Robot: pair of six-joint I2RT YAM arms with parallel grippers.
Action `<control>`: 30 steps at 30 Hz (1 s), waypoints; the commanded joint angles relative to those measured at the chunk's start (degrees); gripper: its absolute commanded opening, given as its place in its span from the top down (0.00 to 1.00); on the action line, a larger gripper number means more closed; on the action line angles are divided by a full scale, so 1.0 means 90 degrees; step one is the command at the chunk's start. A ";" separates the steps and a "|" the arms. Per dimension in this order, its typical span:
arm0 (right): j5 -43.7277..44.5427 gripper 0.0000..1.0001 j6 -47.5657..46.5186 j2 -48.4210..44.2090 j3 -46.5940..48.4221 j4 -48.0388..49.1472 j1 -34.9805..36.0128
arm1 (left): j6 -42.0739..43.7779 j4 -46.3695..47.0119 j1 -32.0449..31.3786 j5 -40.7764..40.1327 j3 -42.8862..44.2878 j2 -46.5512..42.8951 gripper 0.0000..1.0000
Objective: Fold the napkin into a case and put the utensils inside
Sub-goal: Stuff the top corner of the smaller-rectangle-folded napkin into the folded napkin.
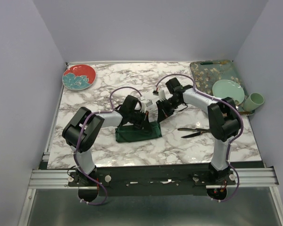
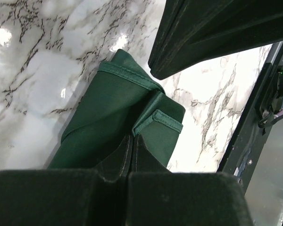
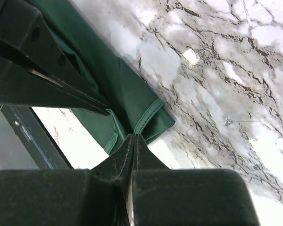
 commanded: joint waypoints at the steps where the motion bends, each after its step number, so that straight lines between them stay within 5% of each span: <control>1: -0.0067 0.92 0.0518 0.0252 -0.0114 0.0463 0.0048 | -0.0218 0.0370 -0.0040 -0.0225 -0.0171 -0.0143 1.00; 10: 0.0156 0.92 0.0665 0.0740 -0.0064 0.0522 0.0185 | -0.0393 0.0342 -0.0050 -0.0283 -0.0201 -0.0318 1.00; 30: 0.1036 0.92 0.0587 0.0868 -0.0055 0.0473 0.0214 | -0.0794 -0.2577 0.0096 -0.0713 0.0824 -0.0095 1.00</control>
